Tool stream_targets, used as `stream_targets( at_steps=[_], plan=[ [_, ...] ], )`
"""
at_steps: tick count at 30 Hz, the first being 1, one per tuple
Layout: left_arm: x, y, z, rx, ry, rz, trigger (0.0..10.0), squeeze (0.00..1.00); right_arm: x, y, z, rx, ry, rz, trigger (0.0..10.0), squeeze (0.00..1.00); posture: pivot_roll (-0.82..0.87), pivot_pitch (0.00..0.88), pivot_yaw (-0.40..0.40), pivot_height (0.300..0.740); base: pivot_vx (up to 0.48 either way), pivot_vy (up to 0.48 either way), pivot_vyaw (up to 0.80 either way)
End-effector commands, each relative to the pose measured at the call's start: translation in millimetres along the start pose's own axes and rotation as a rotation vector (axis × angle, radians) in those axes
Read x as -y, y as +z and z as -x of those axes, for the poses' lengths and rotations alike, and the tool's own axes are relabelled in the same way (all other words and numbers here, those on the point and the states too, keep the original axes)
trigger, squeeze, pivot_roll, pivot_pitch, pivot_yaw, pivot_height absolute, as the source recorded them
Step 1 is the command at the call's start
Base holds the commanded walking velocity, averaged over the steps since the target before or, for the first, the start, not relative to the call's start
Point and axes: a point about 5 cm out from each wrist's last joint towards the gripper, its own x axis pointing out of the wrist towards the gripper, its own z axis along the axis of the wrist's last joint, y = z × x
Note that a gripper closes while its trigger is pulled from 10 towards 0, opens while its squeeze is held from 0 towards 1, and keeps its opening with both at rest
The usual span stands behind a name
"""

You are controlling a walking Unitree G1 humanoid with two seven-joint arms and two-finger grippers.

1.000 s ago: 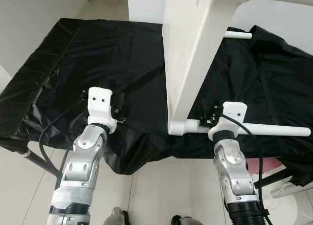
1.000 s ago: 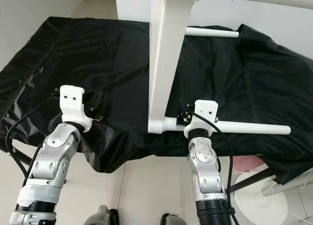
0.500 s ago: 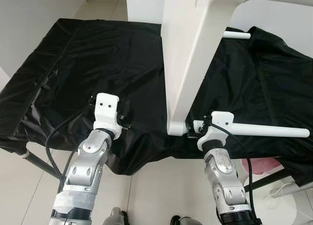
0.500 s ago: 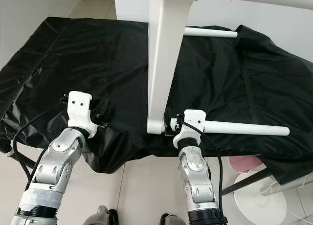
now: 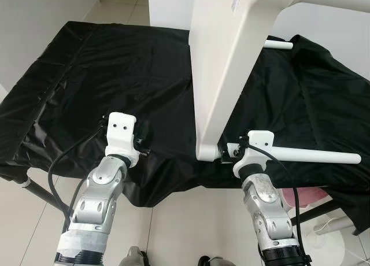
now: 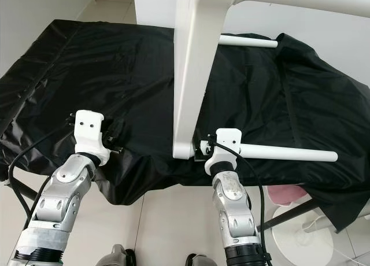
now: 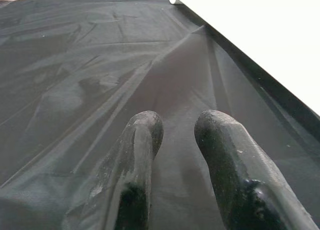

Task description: Building children table

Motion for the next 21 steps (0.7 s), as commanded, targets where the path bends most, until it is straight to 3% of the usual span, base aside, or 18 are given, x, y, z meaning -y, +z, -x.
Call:
stream_targets(
  at_steps=[1, 21],
  plan=[
    [3.6, -1.8, 2.7, -0.007, -0.031, -0.001, 10.0, 0.00, -7.1, -10.6, 1.9, -0.059, 0.046, 0.001, 10.0, 0.00, 0.07, 0.099, -0.045, 0.740, 0.000, 0.000, 0.00],
    [7.6, -2.1, 3.0, -0.002, -0.050, -0.010, 10.0, 0.00, -1.5, -11.0, -0.7, -0.065, 0.064, 0.039, 10.0, 0.00, 0.06, 0.097, -0.049, 0.740, 0.000, 0.000, 0.00]
  ],
)
